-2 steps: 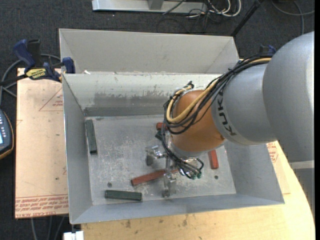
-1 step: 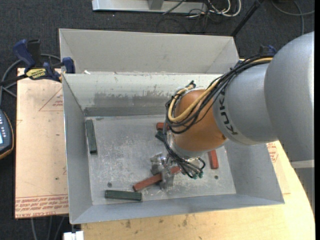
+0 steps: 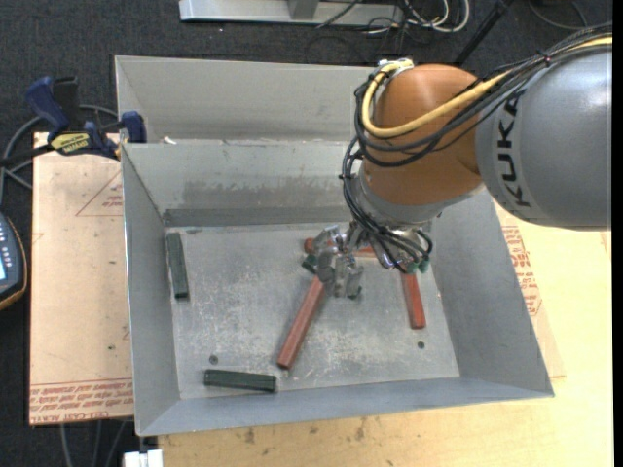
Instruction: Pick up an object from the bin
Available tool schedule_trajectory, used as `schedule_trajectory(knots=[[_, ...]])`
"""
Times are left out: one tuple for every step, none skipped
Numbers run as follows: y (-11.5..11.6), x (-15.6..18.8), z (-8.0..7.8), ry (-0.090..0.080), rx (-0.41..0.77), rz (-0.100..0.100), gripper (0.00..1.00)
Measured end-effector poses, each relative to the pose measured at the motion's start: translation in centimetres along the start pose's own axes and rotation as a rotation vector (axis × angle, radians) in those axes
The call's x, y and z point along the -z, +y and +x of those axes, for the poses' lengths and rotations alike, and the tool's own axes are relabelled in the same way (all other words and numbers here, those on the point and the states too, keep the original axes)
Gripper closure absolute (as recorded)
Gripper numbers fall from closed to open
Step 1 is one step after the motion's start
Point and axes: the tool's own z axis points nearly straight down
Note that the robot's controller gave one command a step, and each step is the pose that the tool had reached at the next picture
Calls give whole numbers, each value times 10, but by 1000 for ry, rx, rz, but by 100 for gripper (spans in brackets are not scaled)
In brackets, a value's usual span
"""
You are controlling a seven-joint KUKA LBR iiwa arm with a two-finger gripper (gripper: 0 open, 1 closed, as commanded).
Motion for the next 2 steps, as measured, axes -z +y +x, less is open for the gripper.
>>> schedule_trajectory(knots=[[0,-5,2,9,0,-1,0],[-9,-152,44,15,471,-7,0]])
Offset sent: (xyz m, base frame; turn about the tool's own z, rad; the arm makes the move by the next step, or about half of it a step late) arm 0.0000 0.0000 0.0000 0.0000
